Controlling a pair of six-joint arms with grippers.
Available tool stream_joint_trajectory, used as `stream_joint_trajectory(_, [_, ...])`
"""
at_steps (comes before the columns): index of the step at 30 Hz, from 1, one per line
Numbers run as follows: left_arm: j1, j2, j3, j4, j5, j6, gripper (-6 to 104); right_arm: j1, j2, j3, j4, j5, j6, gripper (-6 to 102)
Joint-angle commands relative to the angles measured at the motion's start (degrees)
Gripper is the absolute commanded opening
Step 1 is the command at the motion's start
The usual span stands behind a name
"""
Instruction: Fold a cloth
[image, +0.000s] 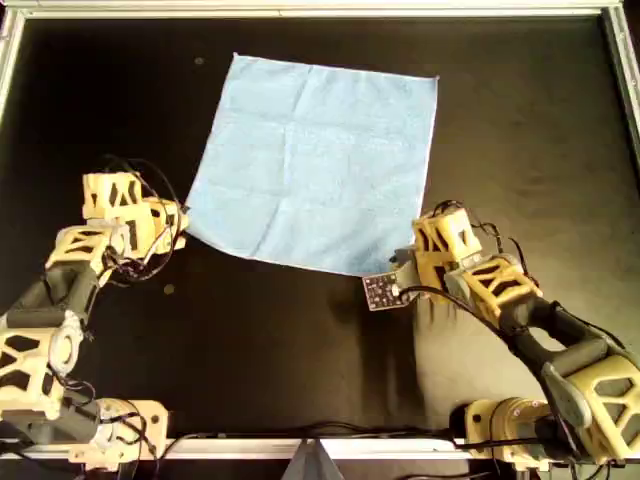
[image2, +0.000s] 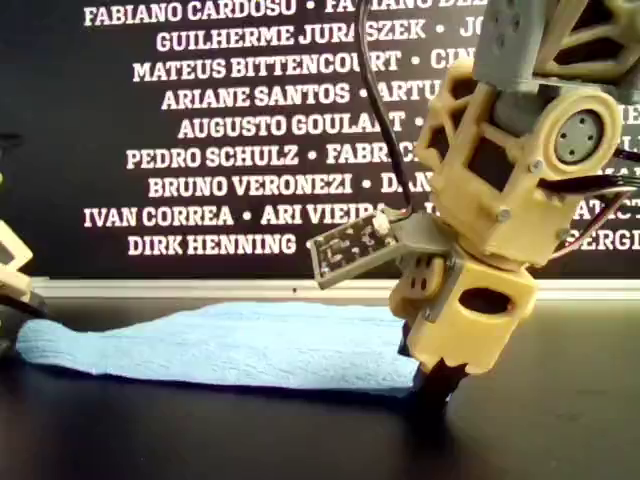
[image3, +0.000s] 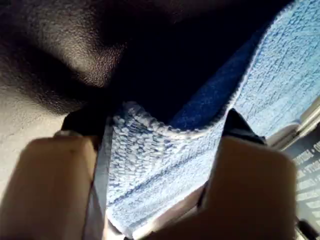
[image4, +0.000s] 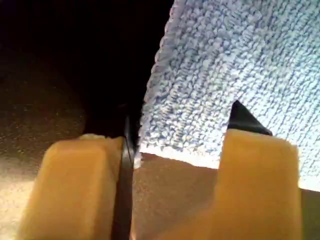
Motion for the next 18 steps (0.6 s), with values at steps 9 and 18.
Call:
stream_joint_trajectory(9, [-1.32, 0.53, 0.44, 0.26, 0.44, -0.09, 77, -0.88, -3.87, -6.15, -1.67, 0.62, 0.18, 75])
stream_joint_trajectory(18, [-2.99, 0.53, 0.44, 0.35, 0.44, 0.62, 74, -0.88, -3.25, -6.15, -1.67, 0.53, 0.26, 64])
